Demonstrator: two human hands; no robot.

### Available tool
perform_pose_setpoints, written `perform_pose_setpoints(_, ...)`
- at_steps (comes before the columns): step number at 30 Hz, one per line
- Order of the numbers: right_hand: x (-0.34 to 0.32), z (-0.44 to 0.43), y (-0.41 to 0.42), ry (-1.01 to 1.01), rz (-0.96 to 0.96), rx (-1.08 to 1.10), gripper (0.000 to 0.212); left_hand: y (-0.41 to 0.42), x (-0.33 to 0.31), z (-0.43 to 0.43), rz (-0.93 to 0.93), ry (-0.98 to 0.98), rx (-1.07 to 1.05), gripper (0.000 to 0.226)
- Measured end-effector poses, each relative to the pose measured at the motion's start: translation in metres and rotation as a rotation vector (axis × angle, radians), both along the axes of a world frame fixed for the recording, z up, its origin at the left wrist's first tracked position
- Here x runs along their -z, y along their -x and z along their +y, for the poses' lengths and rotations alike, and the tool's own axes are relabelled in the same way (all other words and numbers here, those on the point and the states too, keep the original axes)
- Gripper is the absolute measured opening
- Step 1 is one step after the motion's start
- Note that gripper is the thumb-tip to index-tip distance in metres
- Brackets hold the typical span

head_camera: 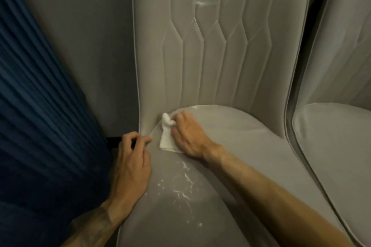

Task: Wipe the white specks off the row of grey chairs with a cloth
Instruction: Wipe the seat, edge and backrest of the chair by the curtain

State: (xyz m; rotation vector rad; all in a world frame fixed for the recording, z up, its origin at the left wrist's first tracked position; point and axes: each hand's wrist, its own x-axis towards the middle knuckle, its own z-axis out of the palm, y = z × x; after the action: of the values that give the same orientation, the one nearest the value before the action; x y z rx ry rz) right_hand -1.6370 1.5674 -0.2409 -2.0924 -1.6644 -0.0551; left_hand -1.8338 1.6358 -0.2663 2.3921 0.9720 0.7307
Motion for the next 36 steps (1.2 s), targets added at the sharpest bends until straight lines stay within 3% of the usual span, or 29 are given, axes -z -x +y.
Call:
perform_pose_setpoints(2,-0.003,-0.015,-0.035,-0.071,-0.078,0.183,0.024,0.0,-0.001,-0.001,-0.015,0.013,-0.004,0.024)
perform_pose_setpoints(4,-0.005,-0.026,-0.075,0.067,-0.169,0.49,0.028,-0.002,-0.002,-0.002,-0.042,0.019,-0.006,0.022)
perform_pose_setpoints(6,-0.003,-0.018,-0.085,0.146,-0.176,0.604,0.032,-0.003,-0.003,-0.003,-0.085,0.024,-0.011,0.02)
perform_pose_setpoints(9,0.008,0.02,-0.037,0.116,-0.143,0.287,0.042,-0.004,-0.002,-0.003,-0.104,0.034,-0.014,0.018)
perform_pose_setpoints(11,0.008,0.026,-0.004,0.074,-0.063,0.029,0.031,-0.004,-0.003,-0.003,-0.096,0.026,-0.014,0.018)
perform_pose_setpoints(13,0.001,0.019,-0.007,0.055,0.004,-0.069,0.021,-0.004,-0.004,-0.004,-0.098,0.025,-0.015,0.018)
perform_pose_setpoints(15,-0.005,0.006,-0.04,0.022,0.0,0.032,0.027,-0.004,-0.005,-0.004,-0.108,0.026,-0.017,0.016)
perform_pose_setpoints(17,-0.006,-0.007,-0.076,0.047,-0.079,0.276,0.035,-0.005,-0.005,-0.005,-0.118,0.03,-0.021,0.014)
perform_pose_setpoints(19,-0.002,-0.006,-0.091,0.096,-0.12,0.432,0.028,-0.005,-0.005,-0.005,-0.124,0.032,-0.018,0.014)
perform_pose_setpoints(21,0.001,0.016,-0.059,0.102,-0.072,0.328,0.027,-0.006,-0.002,-0.002,-0.125,0.025,-0.021,0.015)
perform_pose_setpoints(24,0.013,0.036,0.004,0.077,0.034,0.008,0.026,-0.006,0.003,0.0,-0.121,-0.006,-0.023,0.017)
perform_pose_setpoints(26,0.003,0.026,0.005,0.09,0.079,-0.118,0.018,-0.005,0.003,-0.001,-0.127,-0.003,-0.028,0.017)
perform_pose_setpoints(28,-0.003,0.014,-0.025,0.073,0.065,-0.122,0.016,-0.004,0.002,0.0,-0.146,0.003,-0.021,0.018)
perform_pose_setpoints(32,-0.006,0.018,-0.074,0.088,-0.018,0.205,0.03,-0.005,0.002,0.0,-0.175,0.032,-0.009,0.017)
perform_pose_setpoints(36,0.009,0.02,-0.004,0.056,-0.008,-0.016,0.022,-0.003,0.002,0.001,-0.25,0.038,-0.024,0.019)
